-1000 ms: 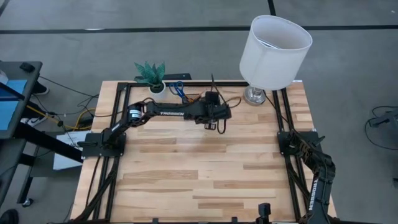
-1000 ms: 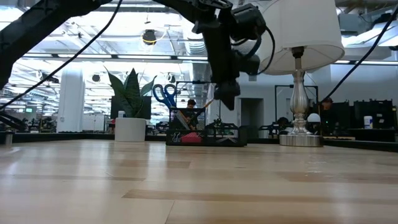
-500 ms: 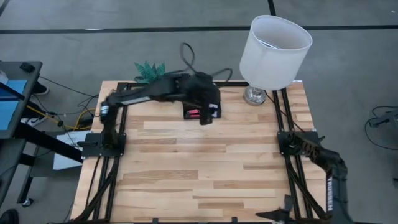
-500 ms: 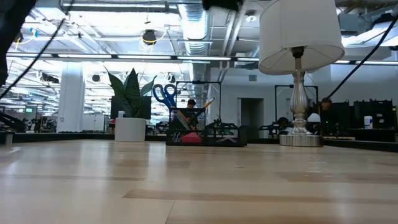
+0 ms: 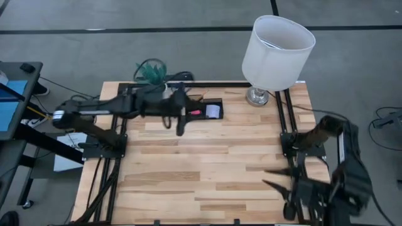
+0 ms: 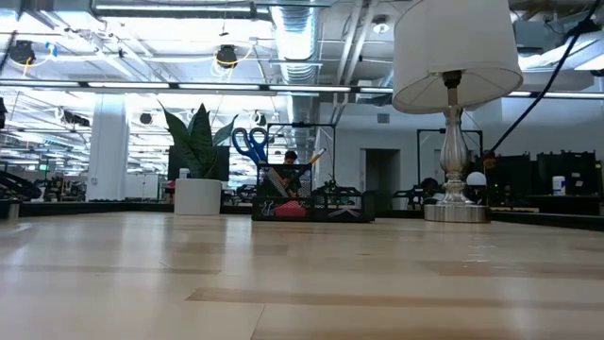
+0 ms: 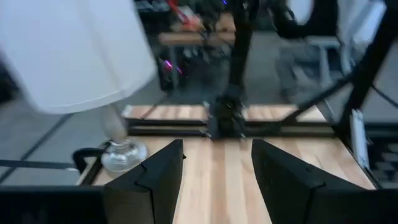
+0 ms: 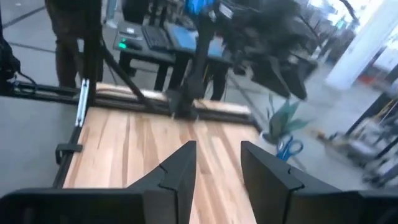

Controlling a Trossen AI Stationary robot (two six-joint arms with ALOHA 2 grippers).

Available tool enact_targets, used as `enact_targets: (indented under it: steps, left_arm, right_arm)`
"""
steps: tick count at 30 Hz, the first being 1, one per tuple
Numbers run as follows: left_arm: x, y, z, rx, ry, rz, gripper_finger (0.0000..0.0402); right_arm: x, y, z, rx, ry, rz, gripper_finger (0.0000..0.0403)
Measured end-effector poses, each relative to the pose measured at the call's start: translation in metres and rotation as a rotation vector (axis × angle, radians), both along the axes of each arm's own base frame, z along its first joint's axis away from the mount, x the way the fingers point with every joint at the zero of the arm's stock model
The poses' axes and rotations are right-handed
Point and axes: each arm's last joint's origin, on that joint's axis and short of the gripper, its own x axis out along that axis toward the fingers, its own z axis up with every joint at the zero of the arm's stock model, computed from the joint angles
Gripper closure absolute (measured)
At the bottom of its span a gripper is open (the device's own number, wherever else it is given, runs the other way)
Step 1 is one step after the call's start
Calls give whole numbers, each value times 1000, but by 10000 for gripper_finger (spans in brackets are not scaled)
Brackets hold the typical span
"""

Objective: Pick and place office supplies into organizer
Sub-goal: Return to Home Position

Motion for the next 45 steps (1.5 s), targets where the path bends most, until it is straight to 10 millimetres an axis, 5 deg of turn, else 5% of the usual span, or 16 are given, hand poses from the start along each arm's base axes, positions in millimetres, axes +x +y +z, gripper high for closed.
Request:
enact_targets:
  steps: [7, 15, 19, 24, 31, 40, 45]
  left_arm:
    - [-62, -13, -54, -72, -193, 79, 218]
    - [-102, -14, -113, -85, -286, 211, 218]
    - [-110, -14, -131, -87, -273, 213, 218]
    - [-113, -14, -157, -88, -211, 216, 218]
    - [-119, -16, -193, -103, -285, 112, 218]
    - [-129, -15, -241, -109, -115, 162, 218]
    - [-139, -13, -249, -122, -181, 163, 218]
  right_arm:
    - [14, -37, -3, 67, 81, 54, 285]
    - [44, -97, -30, 162, 82, 296, 285]
    - [50, -138, -57, 264, 41, 474, 285]
    - [41, -175, -104, 301, 47, 454, 285]
    - [19, -192, -156, 327, -105, 664, 285]
    - [4, -217, -204, 324, -144, 579, 285]
    - [1, -234, -222, 368, -198, 579, 285]
